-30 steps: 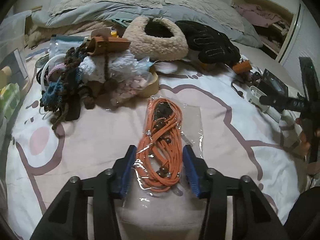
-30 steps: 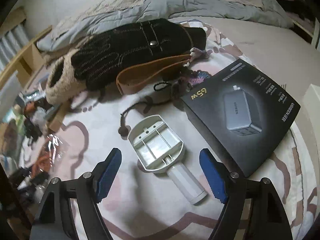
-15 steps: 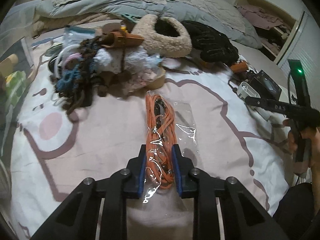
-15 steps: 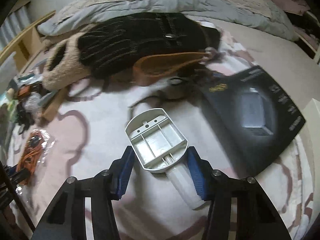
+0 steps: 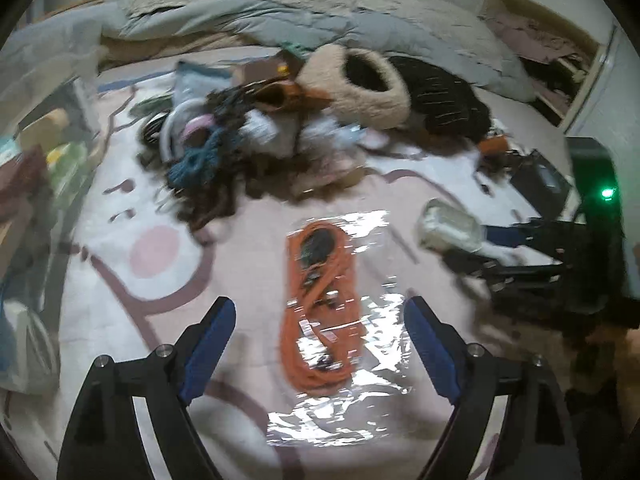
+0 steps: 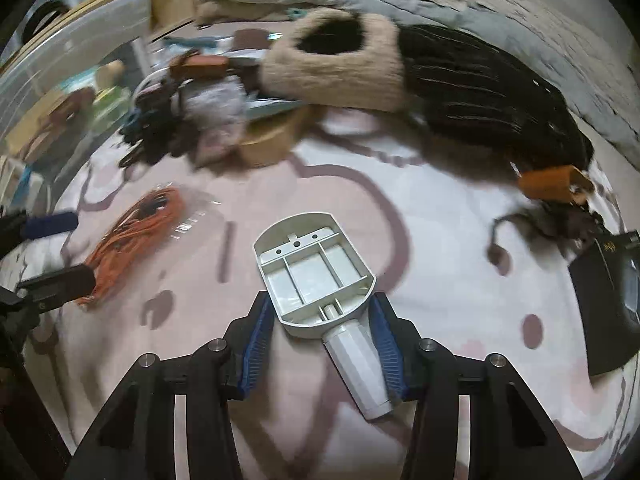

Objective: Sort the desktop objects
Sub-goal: 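Close the left gripper on the orange cord bag while the right grasps the white holder's handle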

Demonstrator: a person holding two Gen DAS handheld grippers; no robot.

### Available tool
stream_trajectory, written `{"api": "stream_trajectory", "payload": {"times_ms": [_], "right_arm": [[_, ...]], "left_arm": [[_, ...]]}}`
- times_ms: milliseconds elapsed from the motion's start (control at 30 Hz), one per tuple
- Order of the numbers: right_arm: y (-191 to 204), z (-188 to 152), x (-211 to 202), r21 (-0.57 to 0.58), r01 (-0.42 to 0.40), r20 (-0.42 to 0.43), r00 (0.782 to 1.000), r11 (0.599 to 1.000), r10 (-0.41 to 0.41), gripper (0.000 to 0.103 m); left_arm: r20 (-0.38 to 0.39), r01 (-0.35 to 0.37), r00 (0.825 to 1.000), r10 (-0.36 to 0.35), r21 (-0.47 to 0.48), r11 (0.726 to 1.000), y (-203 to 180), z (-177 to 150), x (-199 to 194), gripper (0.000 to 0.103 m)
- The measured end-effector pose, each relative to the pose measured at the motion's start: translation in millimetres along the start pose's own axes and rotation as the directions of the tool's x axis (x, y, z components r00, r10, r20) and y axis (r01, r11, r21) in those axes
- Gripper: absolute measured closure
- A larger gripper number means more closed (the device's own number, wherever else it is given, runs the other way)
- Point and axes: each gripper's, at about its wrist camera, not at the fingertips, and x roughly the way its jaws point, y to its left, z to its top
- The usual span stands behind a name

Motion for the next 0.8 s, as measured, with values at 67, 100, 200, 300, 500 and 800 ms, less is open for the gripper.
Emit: {"api": "stream_trajectory", "payload": {"times_ms": [67, 100, 200, 300, 500, 800], "right_arm": [[2, 0, 0, 0.001, 0.002, -0.002, 1.000, 1.000, -0.002, 0.053], [1, 0, 0, 0.009, -0.003, -0.002, 1.000, 1.000, 0.003, 0.053], [-11, 3, -1, 0.054, -0.031, -0.003, 1.000, 0.998, 0.031, 0.053], [-14, 9, -1, 0.085, -0.009, 0.010, 1.000, 0.996, 0.009, 0.053], [-27, 12, -7, 0.122, -0.018, 0.030, 0.999, 0.992, 0.015, 0.053], [-16, 9, 6, 0.030, 0.009, -0.025, 1.000, 1.000, -0.009, 0.053]], "left_arm": [[0.007, -0.010, 1.000, 0.009, 0.047, 0.999, -12, 2, 4, 0.016], [0.009, -0.026, 1.000, 0.026, 0.076, 0.997, -18, 2, 7, 0.016], [-0.012, -0.073, 0.997, 0.075, 0.143, 0.987, -34, 3, 23, 0.016], [-0.051, -0.104, 0.992, 0.113, 0.147, 0.984, -35, 1, 37, 0.016], [-0.109, -0.085, 0.990, 0.089, 0.041, 0.996, -17, 1, 41, 0.016], [-0.112, -0.057, 0.992, 0.052, -0.041, 0.998, -6, 3, 42, 0.011]]}}
